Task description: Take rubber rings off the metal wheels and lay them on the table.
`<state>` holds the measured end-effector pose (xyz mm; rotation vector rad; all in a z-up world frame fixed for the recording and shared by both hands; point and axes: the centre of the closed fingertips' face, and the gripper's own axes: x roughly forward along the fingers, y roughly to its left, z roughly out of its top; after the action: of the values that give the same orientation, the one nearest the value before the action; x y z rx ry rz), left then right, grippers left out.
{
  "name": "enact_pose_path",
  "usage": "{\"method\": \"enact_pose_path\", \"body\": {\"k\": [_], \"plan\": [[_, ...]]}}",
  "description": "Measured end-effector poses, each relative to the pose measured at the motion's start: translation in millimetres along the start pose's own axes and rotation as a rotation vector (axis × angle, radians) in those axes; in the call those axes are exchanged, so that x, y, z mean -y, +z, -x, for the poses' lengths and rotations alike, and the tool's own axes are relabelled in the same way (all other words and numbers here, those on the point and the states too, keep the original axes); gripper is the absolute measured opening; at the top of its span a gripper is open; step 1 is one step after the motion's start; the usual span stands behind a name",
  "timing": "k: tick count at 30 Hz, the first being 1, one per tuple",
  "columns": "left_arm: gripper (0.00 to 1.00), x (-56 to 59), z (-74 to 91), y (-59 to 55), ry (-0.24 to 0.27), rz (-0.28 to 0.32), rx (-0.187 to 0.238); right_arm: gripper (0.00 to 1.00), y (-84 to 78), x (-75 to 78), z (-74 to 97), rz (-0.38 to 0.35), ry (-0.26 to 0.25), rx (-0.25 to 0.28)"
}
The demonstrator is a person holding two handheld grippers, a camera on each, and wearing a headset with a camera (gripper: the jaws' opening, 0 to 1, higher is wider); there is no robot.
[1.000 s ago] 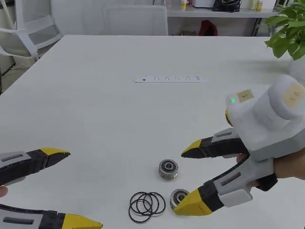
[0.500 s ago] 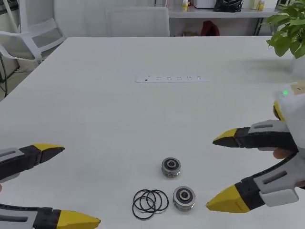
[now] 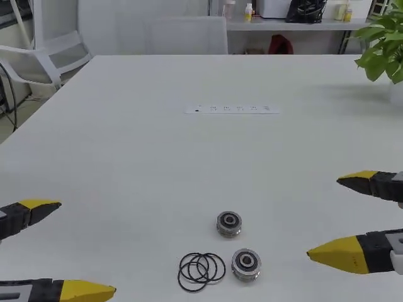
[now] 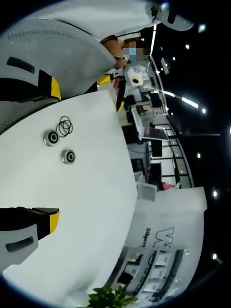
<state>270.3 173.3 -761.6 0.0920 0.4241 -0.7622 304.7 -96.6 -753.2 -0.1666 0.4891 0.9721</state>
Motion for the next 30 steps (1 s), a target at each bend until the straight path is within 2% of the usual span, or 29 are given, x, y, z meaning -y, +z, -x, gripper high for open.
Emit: {"method": "enact_pose_path", "body": {"k": [3,5,6,9,11,16,23,25,26,28,30], "plan": [[1.00,-1.0,4.3,-1.6,0.016,0.012,0.009,0.95,-5.3,-0.8,4.0,-0.035,-0.008,0.023],[1.00,-1.7,7.1,-2.0,0.026,0.019,0.015,0.95,-11.3,0.4,5.4,-0.061,-0.019,0.026],[1.00,-2.2,9.0,-1.2,0.032,0.029,0.026,0.94,-16.7,3.5,5.3,-0.083,-0.042,0.026],[1.00,-3.7,12.5,3.3,0.046,0.066,0.067,0.95,-32.8,3.9,2.7,-0.111,-0.069,0.004],[1.00,-5.2,14.1,3.6,0.057,0.077,0.077,0.96,-39.3,4.2,1.5,-0.137,-0.082,0.000],[1.00,-5.9,14.7,-2.2,0.062,0.078,0.058,0.94,-54.8,2.3,-0.3,-0.180,-0.090,-0.024],[1.00,-4.4,12.5,-7.8,0.058,0.091,0.046,0.93,-68.0,1.1,1.3,-0.226,-0.106,-0.046],[0.98,-5.3,10.0,-16.5,0.058,0.089,0.011,0.93,-73.4,0.8,1.9,-0.221,-0.110,-0.073],[0.98,-4.7,8.9,-18.9,0.054,0.084,0.002,0.93,-78.9,-0.9,2.0,-0.215,-0.104,-0.107],[0.98,-3.3,7.8,-20.1,0.047,0.089,-0.001,0.92,-86.7,-2.4,2.4,-0.193,-0.100,-0.162],[0.98,-2.4,7.3,-18.9,0.039,0.095,0.006,0.91,-86.3,-5.2,0.4,-0.175,-0.089,-0.172]]}}
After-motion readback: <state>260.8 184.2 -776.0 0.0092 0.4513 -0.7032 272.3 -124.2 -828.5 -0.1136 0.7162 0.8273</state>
